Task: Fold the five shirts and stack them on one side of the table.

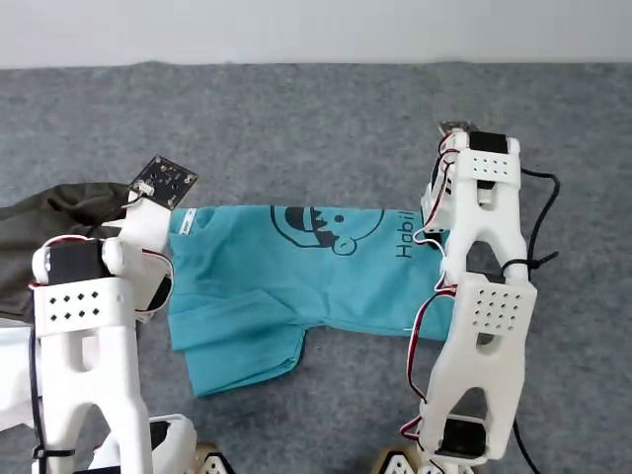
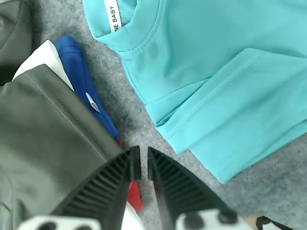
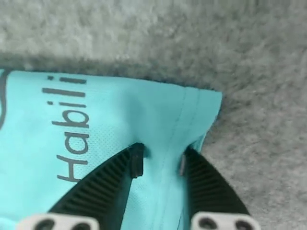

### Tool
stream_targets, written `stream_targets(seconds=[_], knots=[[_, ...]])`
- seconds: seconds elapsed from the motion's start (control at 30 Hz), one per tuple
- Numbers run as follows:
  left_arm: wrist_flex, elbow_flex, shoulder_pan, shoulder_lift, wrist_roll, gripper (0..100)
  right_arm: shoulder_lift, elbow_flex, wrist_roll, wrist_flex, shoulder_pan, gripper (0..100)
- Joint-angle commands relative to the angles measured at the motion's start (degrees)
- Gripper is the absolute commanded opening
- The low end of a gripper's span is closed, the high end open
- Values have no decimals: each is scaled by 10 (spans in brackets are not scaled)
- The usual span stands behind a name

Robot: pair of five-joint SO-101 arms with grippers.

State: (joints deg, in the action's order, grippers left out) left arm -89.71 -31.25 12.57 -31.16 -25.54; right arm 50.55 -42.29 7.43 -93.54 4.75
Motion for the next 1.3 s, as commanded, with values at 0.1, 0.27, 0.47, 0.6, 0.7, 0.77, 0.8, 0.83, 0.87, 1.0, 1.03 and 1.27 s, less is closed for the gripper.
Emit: stream_targets(seconds=[0.1, 0.27, 0.47, 0.6, 0.7, 0.77, 0.8, 0.83, 0.87, 1.0, 1.03, 1.27], knots=[[8, 2, 3, -14, 3, 33, -18, -24, -2, -7, 1, 22], [8, 2, 3, -14, 3, 33, -51, -24, -1, -5, 5, 10], [8, 2, 3, -14, 3, 33, -73, -24, -1, -4, 6, 28], [8, 2, 3, -14, 3, 33, -60, -24, -1, -3, 10, 113], [8, 2, 3, -14, 4, 33, -56, -24, 0, -3, 11, 119], [9, 2, 2, -14, 4, 33, -56, -24, 0, -3, 11, 104], [9, 2, 2, -14, 4, 33, -56, -24, 0, -2, 10, 100], [10, 2, 2, -14, 4, 33, -56, -24, 0, -1, 10, 97], [10, 2, 2, -14, 4, 33, -56, -24, 0, 1, 10, 97], [10, 2, 2, -14, 4, 33, -55, -24, 0, 7, 11, 96], [10, 2, 2, -14, 4, 33, -55, -24, 0, 7, 11, 95], [10, 2, 2, -14, 4, 33, -43, -23, 0, 25, 11, 11]])
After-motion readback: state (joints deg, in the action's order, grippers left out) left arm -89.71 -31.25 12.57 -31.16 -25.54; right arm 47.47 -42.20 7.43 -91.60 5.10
